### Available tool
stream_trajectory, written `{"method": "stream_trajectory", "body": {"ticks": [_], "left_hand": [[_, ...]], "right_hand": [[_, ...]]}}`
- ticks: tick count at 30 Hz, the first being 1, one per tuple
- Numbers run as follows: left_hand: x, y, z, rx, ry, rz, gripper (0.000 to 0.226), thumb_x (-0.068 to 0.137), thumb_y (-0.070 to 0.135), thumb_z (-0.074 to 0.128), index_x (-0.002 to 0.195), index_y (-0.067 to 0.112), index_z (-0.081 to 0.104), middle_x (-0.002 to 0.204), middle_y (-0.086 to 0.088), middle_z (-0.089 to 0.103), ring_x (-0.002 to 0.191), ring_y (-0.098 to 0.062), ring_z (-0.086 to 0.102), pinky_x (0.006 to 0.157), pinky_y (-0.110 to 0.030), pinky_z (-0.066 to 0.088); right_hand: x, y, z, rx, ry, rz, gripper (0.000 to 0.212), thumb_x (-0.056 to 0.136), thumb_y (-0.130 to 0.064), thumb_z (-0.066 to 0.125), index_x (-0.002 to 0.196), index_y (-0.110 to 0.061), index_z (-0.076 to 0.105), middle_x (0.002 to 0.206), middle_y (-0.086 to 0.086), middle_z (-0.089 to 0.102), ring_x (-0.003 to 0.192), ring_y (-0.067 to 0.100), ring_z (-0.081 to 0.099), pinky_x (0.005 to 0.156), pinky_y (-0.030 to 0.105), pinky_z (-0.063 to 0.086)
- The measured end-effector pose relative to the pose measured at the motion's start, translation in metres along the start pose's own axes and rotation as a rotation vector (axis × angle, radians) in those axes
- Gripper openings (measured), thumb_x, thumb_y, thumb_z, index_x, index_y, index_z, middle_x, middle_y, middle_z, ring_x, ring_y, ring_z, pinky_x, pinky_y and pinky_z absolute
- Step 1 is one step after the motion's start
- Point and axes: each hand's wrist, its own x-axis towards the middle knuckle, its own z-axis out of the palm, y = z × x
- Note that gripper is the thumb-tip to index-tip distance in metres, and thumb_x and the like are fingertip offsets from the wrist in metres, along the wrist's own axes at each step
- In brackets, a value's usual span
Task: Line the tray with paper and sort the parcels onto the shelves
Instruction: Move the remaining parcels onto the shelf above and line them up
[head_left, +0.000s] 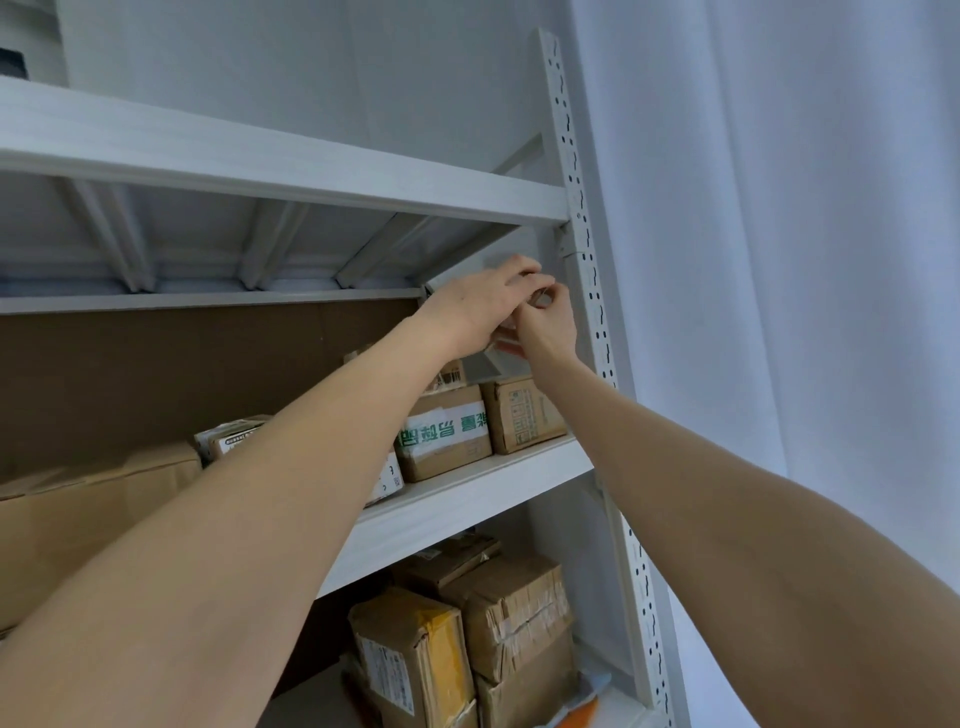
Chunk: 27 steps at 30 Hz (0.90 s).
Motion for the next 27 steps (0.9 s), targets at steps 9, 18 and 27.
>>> {"method": "stream_trajectory", "body": {"ticks": [9,18,27], "left_hand": [[-0.019,-0.028,0.011,-0.139,0.144,-0.421,0.068,0.086,0.009,0.058,0.146,0.023,0.03,0.152,-0.006,0.022,0.119,-0.026,0.05,0.079,-0.028,0.048],[-0.06,-0.065,0.018,-0.76,-0.227,-1.255,0.085,0.074,0.031,0.073,0.147,0.02,0.03,0.148,-0.014,0.035,0.132,-0.034,0.035,0.098,-0.047,0.038],[-0.04,-0.052,0.04,-0.652,-0.08,-1.189,0.064,0.08,0.02,0.072,0.138,0.013,0.045,0.134,-0.009,0.052,0.119,-0.025,0.05,0.084,-0.032,0.042]], "right_hand": [[0.023,0.024,0.013,0.063,0.077,0.172,0.061,0.08,-0.029,0.072,0.131,-0.012,0.044,0.124,0.011,0.056,0.101,0.022,0.059,0.088,0.041,0.055],[0.033,0.041,0.012,-0.335,-0.018,0.17,0.054,0.093,-0.031,0.057,0.137,-0.007,0.037,0.137,0.017,0.041,0.113,0.032,0.052,0.079,0.035,0.042],[0.046,0.061,-0.002,-0.654,-0.022,0.106,0.063,0.091,-0.054,0.052,0.141,-0.018,0.039,0.144,0.016,0.034,0.133,0.036,0.032,0.108,0.052,0.03]]}}
